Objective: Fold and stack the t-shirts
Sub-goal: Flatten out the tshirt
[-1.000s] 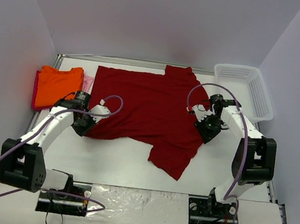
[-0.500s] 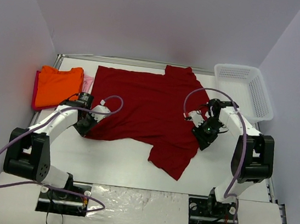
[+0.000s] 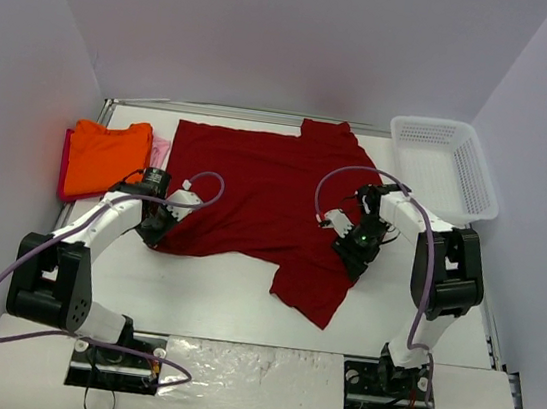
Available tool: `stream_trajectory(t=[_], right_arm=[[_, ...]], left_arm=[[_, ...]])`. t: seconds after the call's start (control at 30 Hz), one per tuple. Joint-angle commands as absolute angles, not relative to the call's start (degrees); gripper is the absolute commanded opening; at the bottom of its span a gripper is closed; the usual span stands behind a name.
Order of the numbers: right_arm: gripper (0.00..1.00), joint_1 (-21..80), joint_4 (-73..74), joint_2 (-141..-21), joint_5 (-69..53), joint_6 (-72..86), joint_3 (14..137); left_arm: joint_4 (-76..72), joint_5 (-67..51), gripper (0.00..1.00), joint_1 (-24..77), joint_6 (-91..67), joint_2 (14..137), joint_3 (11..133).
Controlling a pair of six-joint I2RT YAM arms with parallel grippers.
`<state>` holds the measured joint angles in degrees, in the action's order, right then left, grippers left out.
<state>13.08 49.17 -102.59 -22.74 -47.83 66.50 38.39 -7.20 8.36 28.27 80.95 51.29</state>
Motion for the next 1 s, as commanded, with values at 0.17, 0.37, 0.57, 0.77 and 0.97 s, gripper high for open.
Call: stream_trajectory(t=[0.17, 0.37, 0.57, 0.77, 0.97], right_arm=[[0.41, 12.4, 48.3, -104.9, -20.1, -46.9, 68.6], [0.31, 12.3, 48.0, -106.6, -18.5, -47.2, 67.2], [0.00, 11.1, 48.4, -104.0, -16.6, -46.7, 65.5], [0.00, 9.7, 51.9, -100.5, -14.9, -48.0, 64.6], [0.00, 8.7, 54.5, -98.5, -14.3, -48.7, 64.1]], left_arm=[[38.6, -6.3, 0.02, 8.5, 27.3, 80.0, 52.3], [38.6, -6.0, 0.02, 8.4, 27.3, 80.1, 52.2], [38.5, -6.1, 0.02, 8.4, 27.4, 80.0, 52.0], [38.4, -5.9, 0.02, 8.3, 27.8, 79.4, 51.8], [38.3, -6.2, 0.02, 8.4, 28.0, 78.8, 51.5]])
